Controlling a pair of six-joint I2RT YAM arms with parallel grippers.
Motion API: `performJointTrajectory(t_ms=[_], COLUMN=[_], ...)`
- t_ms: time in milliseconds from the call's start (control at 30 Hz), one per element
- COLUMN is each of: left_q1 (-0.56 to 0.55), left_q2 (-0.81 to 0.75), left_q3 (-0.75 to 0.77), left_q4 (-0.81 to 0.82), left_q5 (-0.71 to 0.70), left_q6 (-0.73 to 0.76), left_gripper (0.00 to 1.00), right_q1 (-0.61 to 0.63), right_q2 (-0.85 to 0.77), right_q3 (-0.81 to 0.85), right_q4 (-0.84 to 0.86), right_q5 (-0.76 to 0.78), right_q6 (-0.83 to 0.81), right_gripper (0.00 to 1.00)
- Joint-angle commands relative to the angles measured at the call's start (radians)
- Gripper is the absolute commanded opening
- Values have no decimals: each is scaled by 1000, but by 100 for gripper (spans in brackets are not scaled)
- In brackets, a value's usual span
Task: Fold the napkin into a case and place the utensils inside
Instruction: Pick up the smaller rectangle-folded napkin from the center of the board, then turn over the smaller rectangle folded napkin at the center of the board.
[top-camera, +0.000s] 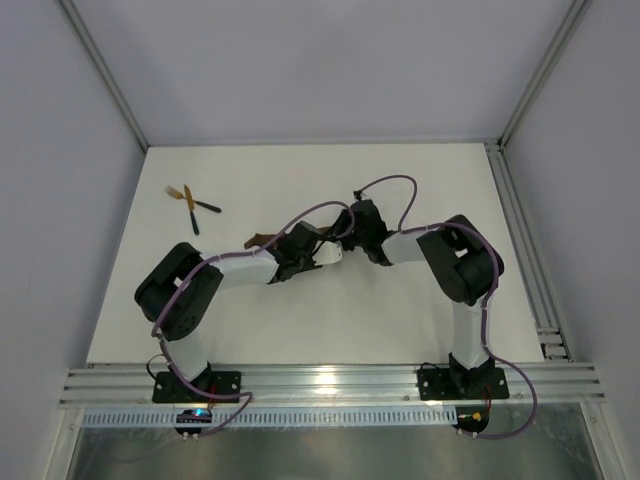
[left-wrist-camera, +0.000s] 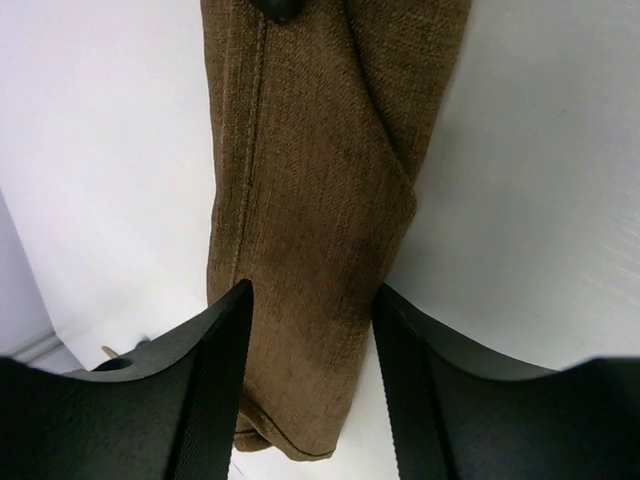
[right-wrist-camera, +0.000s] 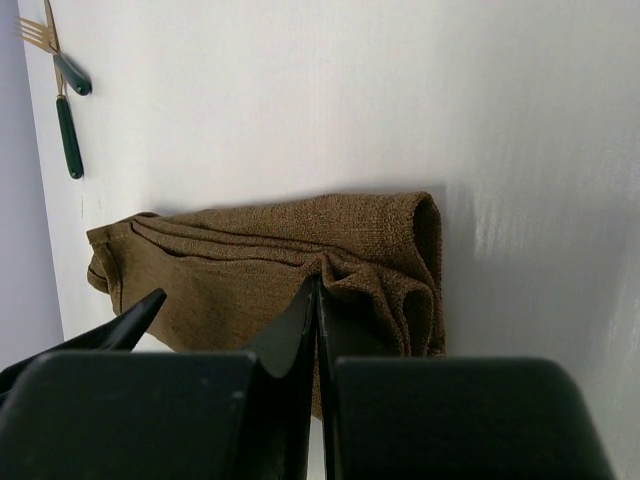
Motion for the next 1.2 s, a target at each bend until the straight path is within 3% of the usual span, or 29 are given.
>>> performJointTrajectory(t_ms=[0, 133, 233, 400, 567, 700, 800, 933, 1067, 1100, 1167], left_q1=[-6, -6, -4, 26, 132, 160, 160, 161, 183, 187, 203], left_q2=[65, 95, 92, 56, -13, -45, -45, -59, -86, -88, -85], left_q3=[-27, -26, -12, 43, 91, 89, 91, 89, 115, 124, 152], left_q4=[-10, -36, -51, -152, -266, -277, -281, -300, -382, -402, -463], left_q5=[13, 41, 62, 180, 361, 380, 400, 418, 501, 516, 570], left_q6=[11, -7, -24, -75, -141, -144, -141, -125, -104, -101, -93], left_gripper=[52, 14, 0, 0, 0, 0, 0, 0, 0, 0, 0], right_q1=[5, 5, 3, -21, -90, -132, -144, -149, -78, -40, 116], right_q2=[20, 14, -14, -104, -256, -365, -394, -518, -706, -736, -782], right_q3=[22, 30, 19, -16, -105, -144, -161, -293, -461, -481, -509], right_q4=[-27, -26, -6, 34, 28, -18, -70, 78, 279, 278, 166], right_q5=[-25, -45, -60, -134, -158, -194, -203, -256, -273, -264, -218], right_q6=[-31, -39, -63, -97, -167, -232, -310, -442, -742, -1010, -1327], right_gripper=[3, 3, 3, 11, 20, 29, 31, 39, 50, 51, 58])
